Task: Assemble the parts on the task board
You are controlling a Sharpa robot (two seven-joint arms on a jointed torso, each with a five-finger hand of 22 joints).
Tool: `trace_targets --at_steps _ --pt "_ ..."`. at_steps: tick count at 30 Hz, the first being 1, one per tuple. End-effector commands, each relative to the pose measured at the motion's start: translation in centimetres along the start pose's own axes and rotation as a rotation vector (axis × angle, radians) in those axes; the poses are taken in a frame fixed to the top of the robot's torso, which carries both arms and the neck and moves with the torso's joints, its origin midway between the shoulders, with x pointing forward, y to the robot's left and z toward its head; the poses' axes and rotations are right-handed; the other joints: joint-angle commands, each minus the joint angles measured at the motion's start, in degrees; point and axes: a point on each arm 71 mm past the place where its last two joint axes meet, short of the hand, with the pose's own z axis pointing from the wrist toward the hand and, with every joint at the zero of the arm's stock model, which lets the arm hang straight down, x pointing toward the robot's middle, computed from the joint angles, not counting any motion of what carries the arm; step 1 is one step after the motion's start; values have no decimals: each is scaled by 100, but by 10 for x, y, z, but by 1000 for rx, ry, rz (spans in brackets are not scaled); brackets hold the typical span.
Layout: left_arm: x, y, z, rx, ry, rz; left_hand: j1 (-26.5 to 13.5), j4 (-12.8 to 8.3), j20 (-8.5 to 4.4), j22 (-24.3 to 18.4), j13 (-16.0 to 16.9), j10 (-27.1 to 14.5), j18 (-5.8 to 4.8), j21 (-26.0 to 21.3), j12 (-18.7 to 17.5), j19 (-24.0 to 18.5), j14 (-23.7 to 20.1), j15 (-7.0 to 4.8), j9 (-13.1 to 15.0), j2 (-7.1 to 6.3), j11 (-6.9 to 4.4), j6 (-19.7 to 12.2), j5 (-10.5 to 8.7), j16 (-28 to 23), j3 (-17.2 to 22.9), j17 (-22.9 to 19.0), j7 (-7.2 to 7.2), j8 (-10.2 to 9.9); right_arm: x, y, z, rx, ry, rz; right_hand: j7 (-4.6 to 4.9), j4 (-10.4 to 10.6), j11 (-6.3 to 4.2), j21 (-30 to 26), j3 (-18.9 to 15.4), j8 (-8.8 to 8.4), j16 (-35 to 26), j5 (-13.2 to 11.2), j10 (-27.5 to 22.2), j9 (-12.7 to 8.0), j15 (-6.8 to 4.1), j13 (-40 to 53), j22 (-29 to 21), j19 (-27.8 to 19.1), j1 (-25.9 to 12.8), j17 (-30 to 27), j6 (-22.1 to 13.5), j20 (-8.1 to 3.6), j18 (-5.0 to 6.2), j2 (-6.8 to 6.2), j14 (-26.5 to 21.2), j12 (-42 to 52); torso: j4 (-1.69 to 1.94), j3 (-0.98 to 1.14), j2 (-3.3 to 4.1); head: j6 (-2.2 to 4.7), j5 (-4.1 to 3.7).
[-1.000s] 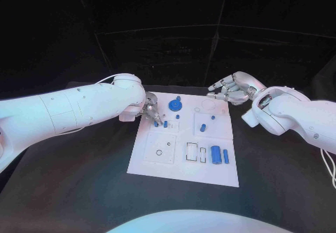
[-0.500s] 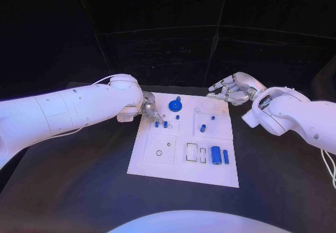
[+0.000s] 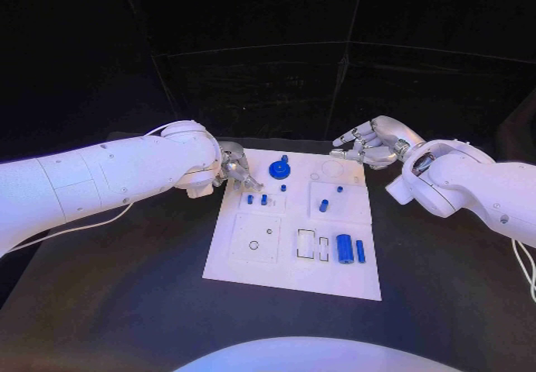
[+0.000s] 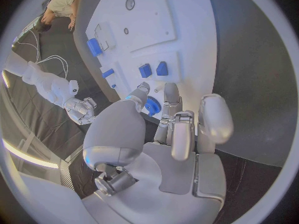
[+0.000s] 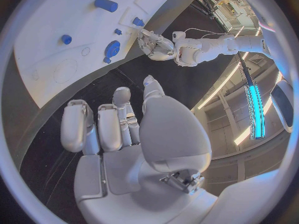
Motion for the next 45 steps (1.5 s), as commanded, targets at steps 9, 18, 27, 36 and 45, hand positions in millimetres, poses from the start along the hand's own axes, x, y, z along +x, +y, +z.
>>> trace_targets --at_steps 9,18,27,36,45 --pt "-11 -44 -7 549 -267 -94 1533 -896 371 -2827 -1204 -1552 514 -3490 -1707 -1767 -1719 407 -763 -43 442 -388 24 -4075 764 -2874 355 -805 -3 0 1 -14 -13 -2 -5 4 -17 -34 -37 13 -39 40 -46 7 -11 -13 -18 -44 -1 -7 -9 3 61 46 169 -31 -6 -6 6 98 -108" --pt "11 -59 12 581 -292 155 1465 -965 342 -2820 -2117 -1375 525 -3207 -2439 -807 -283 376 -1411 -309 435 118 23 -2278 848 -1488 264 -1385 -1 1 2 -18 -11 -1 -6 -1 -17 -36 -38 13 -39 46 -49 8 -11 -17 -20 -45 10 -5 -9 3 62 52 170 -34 -11 2 9 173 -154" --pt "21 -65 27 522 -257 290 1463 -932 277 -1462 -2488 -1142 261 -1615 -2615 -26 173 309 -1681 -351 395 464 28 -1317 792 -609 212 -1595 0 3 3 -21 -8 1 -6 -1 -17 -36 -38 13 -39 46 -49 8 -11 -17 -20 -45 10 -5 -9 3 62 52 170 -34 -12 8 10 158 -180" --pt "24 -63 34 460 -226 339 1512 -942 258 -1289 -2640 -1050 226 -1422 -2701 65 196 297 -1774 -313 389 626 28 -1300 845 -656 191 -1659 1 3 4 -22 -6 1 -6 -1 -17 -36 -38 13 -39 46 -49 8 -11 -17 -20 -45 10 -5 -9 3 62 52 170 -34 -7 4 8 149 -198" --pt "27 -62 37 436 -192 364 1510 -940 250 -1201 -2731 -961 209 -1330 -2746 98 188 290 -1831 -304 381 726 27 -1332 872 -736 170 -1698 1 3 4 -22 -4 1 -6 -1 -17 -36 -38 13 -39 46 -49 8 -11 -17 -20 -45 10 -5 -9 3 62 52 170 -34 -1 5 5 128 -208"
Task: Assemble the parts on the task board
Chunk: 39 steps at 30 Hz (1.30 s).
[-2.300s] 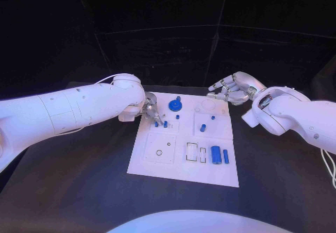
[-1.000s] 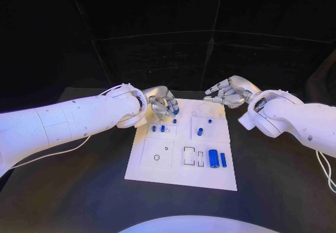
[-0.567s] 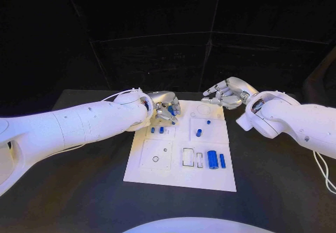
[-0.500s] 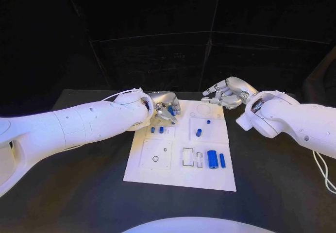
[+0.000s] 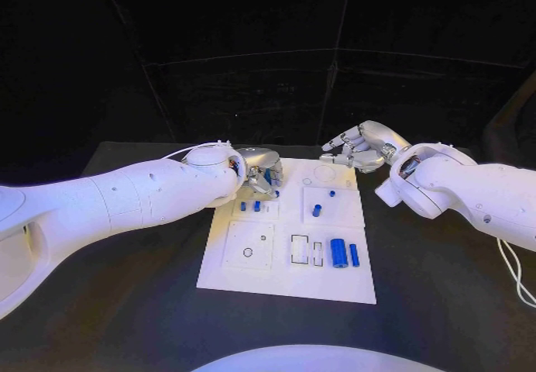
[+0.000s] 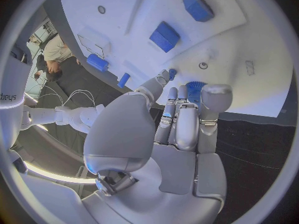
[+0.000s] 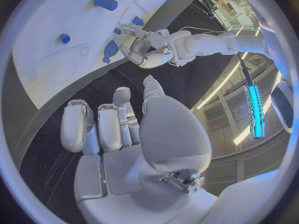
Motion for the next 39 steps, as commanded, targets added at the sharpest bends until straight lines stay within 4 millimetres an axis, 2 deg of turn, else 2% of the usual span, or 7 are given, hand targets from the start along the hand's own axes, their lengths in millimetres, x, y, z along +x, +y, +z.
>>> trace_targets --at_steps 1,17,25,32,39 --pt "3 0 1 -15 48 32 50 9 11 25 -23 64 -74 44 -42 48 196 -25 -16 10 -10 61 9 -19 44 -19 6 -41 0 2 1 -13 -4 1 -6 1 3 -36 -40 13 -18 25 -28 8 -11 -9 -8 -45 10 0 -9 3 62 52 170 -34 6 1 -3 -9 -6" --pt "6 -4 4 -5 49 32 42 12 -8 226 -208 303 -111 246 -159 99 196 -46 -153 43 -36 131 9 -24 157 -108 4 -198 0 3 1 -13 -1 1 -6 1 3 -36 -40 13 -18 25 -28 8 -11 -9 -8 -45 10 0 -9 3 62 52 170 -34 0 1 2 -8 -16" --pt "7 -4 6 -10 59 33 38 18 -13 266 -263 358 -118 284 -207 108 195 -51 -186 64 -41 163 9 -26 202 -136 2 -235 1 3 1 -13 3 1 -7 -9 2 -38 -45 15 -14 35 -22 8 -12 3 -7 -42 35 11 -8 3 62 67 173 -16 11 4 -4 -22 -38" --pt "8 -4 8 -23 78 34 28 25 -15 295 -307 403 -123 311 -246 112 193 -53 -214 74 -44 180 9 -27 234 -159 7 -270 1 3 2 -13 5 2 -7 -9 2 -38 -45 15 -14 35 -22 8 -12 3 -7 -42 35 11 -8 3 62 67 173 -16 0 0 -2 -19 -33" --pt "10 -3 10 -28 88 34 59 30 -30 382 -359 587 -135 397 -265 129 193 -77 -237 163 -79 316 9 -13 344 -175 10 -271 2 3 2 -14 6 2 -7 -9 2 -38 -45 15 -14 35 -22 8 -12 3 -7 -42 35 11 -8 3 62 67 173 -16 3 0 -2 -29 -48"
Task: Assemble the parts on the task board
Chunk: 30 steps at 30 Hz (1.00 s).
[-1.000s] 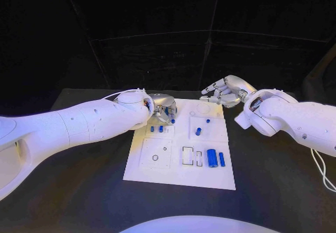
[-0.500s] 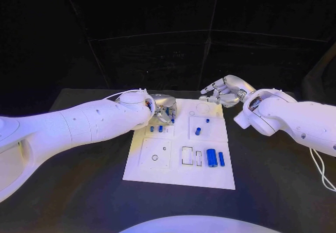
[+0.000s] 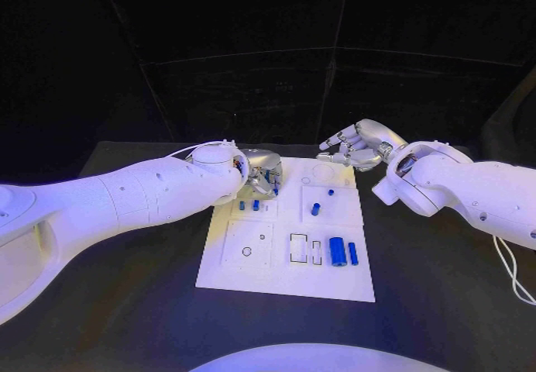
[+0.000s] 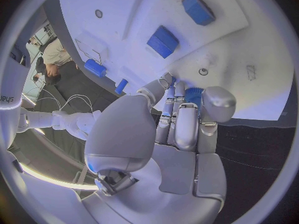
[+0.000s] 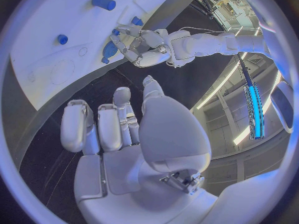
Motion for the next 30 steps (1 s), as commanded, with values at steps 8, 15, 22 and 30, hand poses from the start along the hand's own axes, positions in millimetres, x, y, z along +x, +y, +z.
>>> trace_targets --at_steps 8,15,22,30 --pt "8 -1 2 4 32 3 30 -7 -26 174 -61 314 -75 183 -49 81 194 -77 -19 120 -64 265 8 0 154 -34 -41 12 0 2 0 -11 5 1 -8 5 1 -35 -32 17 -15 38 -14 8 -12 16 -2 -38 8 6 -6 2 60 40 174 1 2 -1 -2 -8 -25" --pt "5 1 1 9 -23 2 102 -60 -55 324 -102 480 -106 340 -110 116 186 -102 -35 168 -84 396 8 -25 293 -109 -38 11 0 2 0 -10 4 1 -8 5 1 -35 -32 17 -15 38 -14 8 -12 16 -2 -38 8 6 -6 2 60 40 174 1 10 -1 -10 0 -34" --pt "1 2 -6 30 -85 -30 59 -78 -52 376 -169 506 -120 387 -243 123 179 -84 -78 114 -56 396 7 -42 369 -174 -11 -60 -1 1 1 -8 1 0 -8 5 1 -35 -32 17 -15 38 -14 8 -12 16 -2 -38 8 6 -6 2 60 40 174 1 16 -3 -16 24 -33" --pt "-12 0 -18 56 -135 -108 11 -69 -48 392 -200 546 -123 399 -304 123 177 -76 -98 80 -47 421 7 -44 393 -201 2 -87 -3 -1 1 -3 -2 -2 -8 5 1 -35 -32 17 -15 38 -14 8 -12 16 -2 -38 8 6 -6 2 60 40 174 1 20 -4 -16 60 -19"
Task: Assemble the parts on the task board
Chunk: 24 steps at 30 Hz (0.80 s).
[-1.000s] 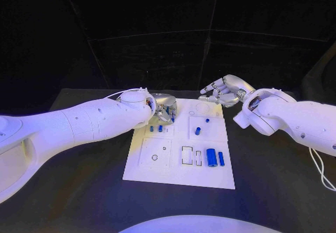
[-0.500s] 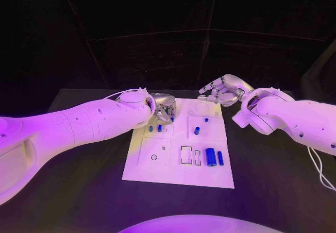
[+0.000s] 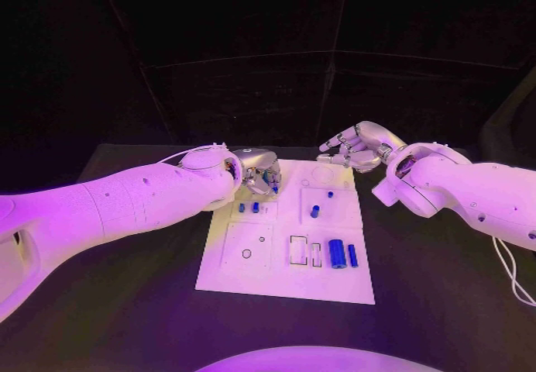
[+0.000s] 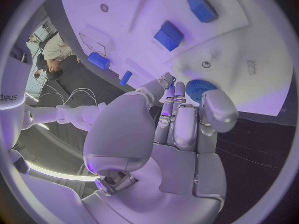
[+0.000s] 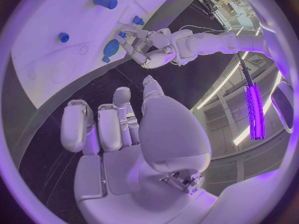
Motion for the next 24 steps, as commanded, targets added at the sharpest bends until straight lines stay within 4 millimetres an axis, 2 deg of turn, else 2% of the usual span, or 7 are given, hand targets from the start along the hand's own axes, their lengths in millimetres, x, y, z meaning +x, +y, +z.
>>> trace_targets --at_steps 1,2,11,24 --pt "-8 -3 -5 22 -48 -59 -42 9 -4 13 -11 43 -68 35 -50 41 156 -15 -13 -29 10 35 7 -17 32 -13 4 -26 -1 1 0 -8 2 0 -8 5 1 -35 -32 17 -15 38 -14 8 -12 7 -2 -38 8 7 -6 2 60 40 174 1 5 0 2 10 12" --pt "-11 -2 -7 22 -51 -69 -51 10 -3 24 -19 45 -70 46 -68 43 156 -13 -18 -38 13 36 7 -17 37 -19 5 -35 -1 0 0 -6 1 -1 -10 5 0 -37 -38 21 -16 38 -7 10 -13 11 -4 -38 11 7 1 2 60 49 175 10 15 0 -4 20 15" --pt "-17 17 -24 -28 -22 -99 -76 18 0 42 -39 55 -73 63 -108 46 153 -8 -31 -54 18 42 7 -25 48 -46 8 -55 -3 -2 -1 0 0 -2 -10 5 0 -37 -38 21 -16 38 -7 10 -13 11 -4 -38 11 7 1 2 60 49 175 10 2 -1 3 24 48" --pt "-16 39 -32 -95 37 -102 -97 24 2 57 -50 72 -76 77 -132 48 151 -7 -40 -72 18 50 7 -26 49 -60 7 -68 -3 -2 -1 1 -1 -2 -11 6 -1 -38 -42 23 -19 37 -10 10 -13 4 -4 -37 12 4 3 2 60 51 175 5 -8 0 16 28 81"
